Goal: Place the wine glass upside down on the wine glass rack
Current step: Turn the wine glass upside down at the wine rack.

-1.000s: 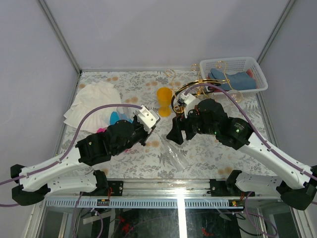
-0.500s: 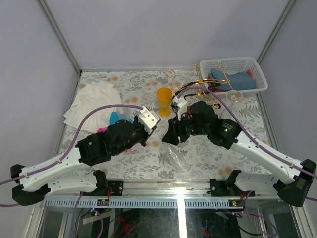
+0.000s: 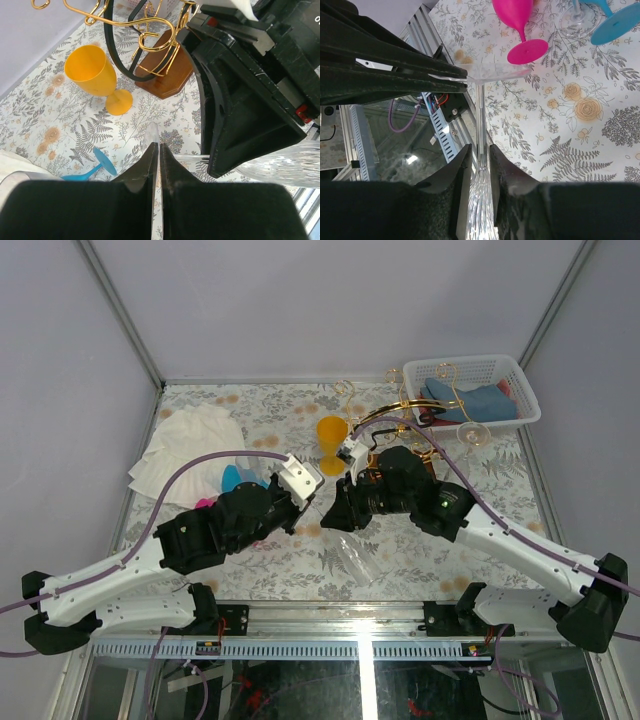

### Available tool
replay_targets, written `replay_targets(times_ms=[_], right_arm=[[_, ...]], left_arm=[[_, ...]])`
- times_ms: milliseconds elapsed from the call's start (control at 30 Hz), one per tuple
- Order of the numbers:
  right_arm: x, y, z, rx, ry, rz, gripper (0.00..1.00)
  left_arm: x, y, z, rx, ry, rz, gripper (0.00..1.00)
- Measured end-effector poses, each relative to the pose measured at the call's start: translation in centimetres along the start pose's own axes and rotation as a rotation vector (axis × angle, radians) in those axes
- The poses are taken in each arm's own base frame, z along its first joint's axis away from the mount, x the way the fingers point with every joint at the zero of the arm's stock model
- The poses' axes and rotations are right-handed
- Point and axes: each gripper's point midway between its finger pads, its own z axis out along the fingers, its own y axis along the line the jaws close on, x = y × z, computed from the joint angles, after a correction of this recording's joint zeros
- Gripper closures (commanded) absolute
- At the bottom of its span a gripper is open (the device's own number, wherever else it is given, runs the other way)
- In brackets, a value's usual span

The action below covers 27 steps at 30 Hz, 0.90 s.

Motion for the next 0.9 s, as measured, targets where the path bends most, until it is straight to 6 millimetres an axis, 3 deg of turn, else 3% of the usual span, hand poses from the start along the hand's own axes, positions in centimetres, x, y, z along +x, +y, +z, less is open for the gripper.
replay_targets(times_ms=[167,333,467,667,900], right_arm=[[0.0,-0.1,0.2,0.001,0.002,-0.001,1.00],[-0.2,-0.1,0.3,0.004,-0.009,-0.005,1.00],[-0.7,0.0,0.2,0.005,-0.053,-0.026,1.00],[-1.7,-0.4,-1.1,0.054,-0.131,-0.063,1.00],[-2.4,-1.6,-2.6,0.142,-0.196,-0.122,1.00]], left_arm=[[0.1,0.4,0.0,-0.022,0.003,-0.001,1.00],[0.1,0.8,-0.1,-0.045,0.000,-0.011,0.99],[-0.3,1.0,-0.6,-0.056,-0.020,-0.033,0.92],[-1.3,1.4,-1.7,-0.062,-0.072,-0.071,0.67],[-2.3,1.9,-2.7,-0.072,-0.117,-0.116,0.45]])
